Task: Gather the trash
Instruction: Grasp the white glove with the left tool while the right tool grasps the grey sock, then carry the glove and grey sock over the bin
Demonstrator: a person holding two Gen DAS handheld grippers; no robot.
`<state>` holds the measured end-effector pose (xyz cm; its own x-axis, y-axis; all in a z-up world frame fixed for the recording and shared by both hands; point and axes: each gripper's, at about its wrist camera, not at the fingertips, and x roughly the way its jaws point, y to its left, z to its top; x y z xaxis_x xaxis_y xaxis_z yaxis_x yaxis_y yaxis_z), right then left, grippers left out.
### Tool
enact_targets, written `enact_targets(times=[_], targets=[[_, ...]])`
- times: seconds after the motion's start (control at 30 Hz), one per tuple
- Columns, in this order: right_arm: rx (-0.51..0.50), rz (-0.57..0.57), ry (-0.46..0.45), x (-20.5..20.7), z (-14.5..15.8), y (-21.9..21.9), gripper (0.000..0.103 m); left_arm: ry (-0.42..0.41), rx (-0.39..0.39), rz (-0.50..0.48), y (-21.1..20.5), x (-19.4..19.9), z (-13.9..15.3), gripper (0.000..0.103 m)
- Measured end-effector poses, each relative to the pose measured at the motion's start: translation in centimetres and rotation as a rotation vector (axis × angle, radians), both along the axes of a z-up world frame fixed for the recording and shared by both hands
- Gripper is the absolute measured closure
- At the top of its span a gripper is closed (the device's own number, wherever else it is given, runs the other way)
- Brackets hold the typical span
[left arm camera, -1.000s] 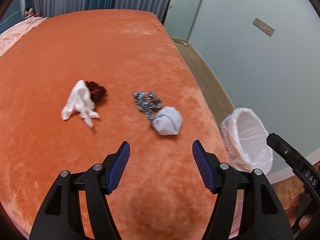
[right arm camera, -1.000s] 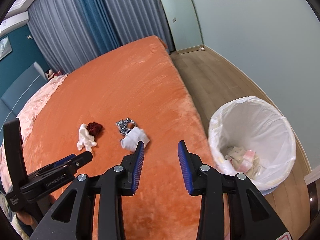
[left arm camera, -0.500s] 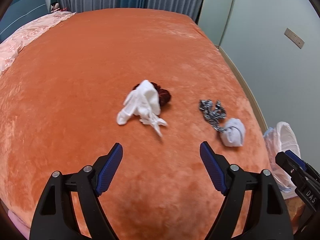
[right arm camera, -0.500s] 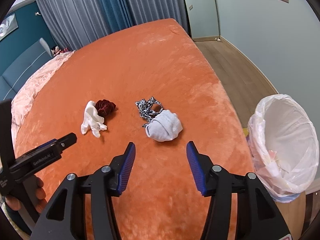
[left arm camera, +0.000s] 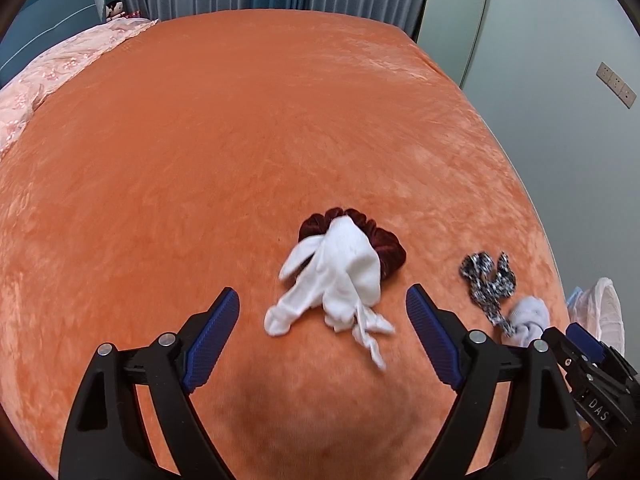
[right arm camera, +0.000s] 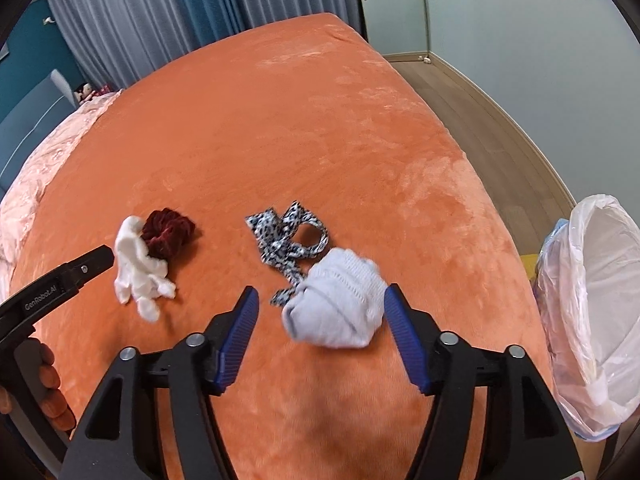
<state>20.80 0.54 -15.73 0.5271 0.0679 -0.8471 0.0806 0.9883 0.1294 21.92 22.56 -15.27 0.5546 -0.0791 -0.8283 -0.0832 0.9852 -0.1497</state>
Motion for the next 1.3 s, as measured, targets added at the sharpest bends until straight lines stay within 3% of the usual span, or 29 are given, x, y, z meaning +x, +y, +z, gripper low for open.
enact_targets(times=[0.17, 0.27, 0.4, 0.53, 0.63, 0.93, 1.3], targets=[[-0.006, -0.04, 0.035, 1.8, -1.9, -0.7, 0.039, 0.028, -0.007, 0.004, 0.4, 2.2, -1.6, 0.026], [-0.003, -0.052, 0.062, 2.3, -3.3, -1.1, 0.039, 0.051, -0.033, -0.004, 0.6, 2.8, -2.6, 0.038], [0.039, -0.061, 0.092, 1.8, -4.8, -1.3, 0.041, 0.079, -0.082, -0.026, 0.4, 2.9, -3.7, 0.07], [0.05, -0.035, 0.109, 0.9, -5.4, -1.0, 0.059, 0.072, -0.075, -0.043, -0.4, 2.1, -3.5, 0.089], [0.053, -0.019, 0.096, 0.0, -4.7, -0.7, 0.064, 0.069, -0.09, -0.053, -0.9, 1.2, -3.0, 0.093], [0.114, -0.019, 0.044, -4.2, -1.1, -1.7, 0.066, 0.03, -0.122, -0.112, -4.5, -3.5, 0.3, 0.094], [0.124, -0.049, -0.102, -9.7, 6.3, -5.7, 0.066, -0.046, -0.132, -0.22, -11.8, -8.6, 5.9, 0.094]])
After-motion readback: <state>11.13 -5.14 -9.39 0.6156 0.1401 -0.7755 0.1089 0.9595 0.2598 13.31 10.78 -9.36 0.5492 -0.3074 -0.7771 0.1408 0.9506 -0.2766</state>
